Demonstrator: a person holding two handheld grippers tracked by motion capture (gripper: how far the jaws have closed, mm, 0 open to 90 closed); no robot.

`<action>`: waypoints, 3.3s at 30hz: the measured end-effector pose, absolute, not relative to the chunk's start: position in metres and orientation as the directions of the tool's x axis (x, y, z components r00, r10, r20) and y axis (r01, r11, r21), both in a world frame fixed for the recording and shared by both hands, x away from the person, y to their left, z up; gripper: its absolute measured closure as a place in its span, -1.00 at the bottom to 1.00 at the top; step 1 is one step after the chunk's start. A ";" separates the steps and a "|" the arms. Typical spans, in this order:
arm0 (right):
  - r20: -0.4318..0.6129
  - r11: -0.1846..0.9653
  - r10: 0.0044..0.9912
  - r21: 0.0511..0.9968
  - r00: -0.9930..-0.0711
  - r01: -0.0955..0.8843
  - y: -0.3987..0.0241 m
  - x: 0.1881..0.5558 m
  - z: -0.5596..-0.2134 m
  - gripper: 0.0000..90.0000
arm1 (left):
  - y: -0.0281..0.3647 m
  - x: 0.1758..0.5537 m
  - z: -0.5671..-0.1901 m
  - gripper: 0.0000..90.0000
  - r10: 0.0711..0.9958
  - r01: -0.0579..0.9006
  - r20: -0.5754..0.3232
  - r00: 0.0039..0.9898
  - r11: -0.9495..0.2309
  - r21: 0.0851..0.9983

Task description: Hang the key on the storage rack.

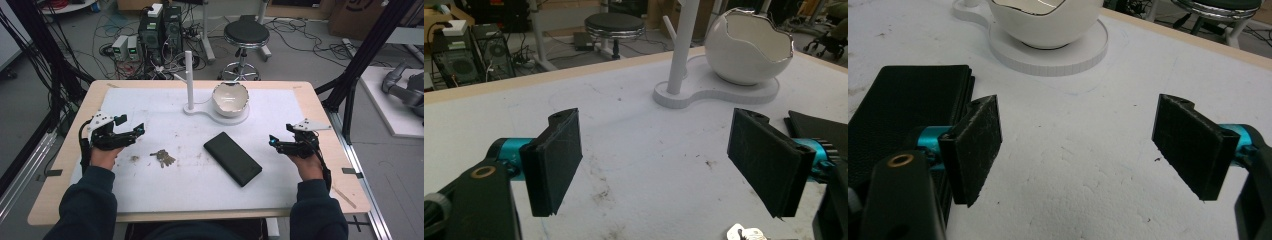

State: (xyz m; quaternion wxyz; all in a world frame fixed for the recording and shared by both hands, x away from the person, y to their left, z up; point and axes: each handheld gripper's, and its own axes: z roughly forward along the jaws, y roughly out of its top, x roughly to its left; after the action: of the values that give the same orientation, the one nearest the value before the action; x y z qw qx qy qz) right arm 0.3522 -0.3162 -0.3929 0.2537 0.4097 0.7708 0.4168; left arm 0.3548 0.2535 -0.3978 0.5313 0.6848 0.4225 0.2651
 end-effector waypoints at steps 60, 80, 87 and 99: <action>-0.076 0.359 0.827 0.834 -0.557 0.420 -0.304 0.353 -0.395 -0.55 | 0.217 0.354 -0.437 0.99 0.713 0.487 -0.191 0.675 -0.236 0.841; -0.066 0.351 0.829 0.835 -0.556 0.425 -0.304 0.352 -0.398 -0.55 | 0.183 0.353 -0.448 0.56 0.682 0.478 -0.124 0.720 -0.359 0.802; -0.065 0.351 0.830 0.833 -0.554 0.427 -0.307 0.351 -0.398 -0.55 | 0.191 0.352 -0.437 0.95 0.685 0.442 -0.122 0.718 -0.314 0.840; -0.061 0.343 0.833 0.836 -0.549 0.428 -0.308 0.350 -0.398 -0.55 | 0.204 0.351 -0.425 0.95 0.692 0.408 -0.177 0.700 -0.184 0.894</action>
State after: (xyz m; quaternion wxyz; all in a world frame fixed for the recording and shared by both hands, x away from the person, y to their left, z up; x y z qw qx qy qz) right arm 0.3502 -0.3081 -0.3978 0.2493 0.4041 0.7807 0.4063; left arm 0.3513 0.2043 -0.4250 0.5256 0.7575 0.3630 0.1349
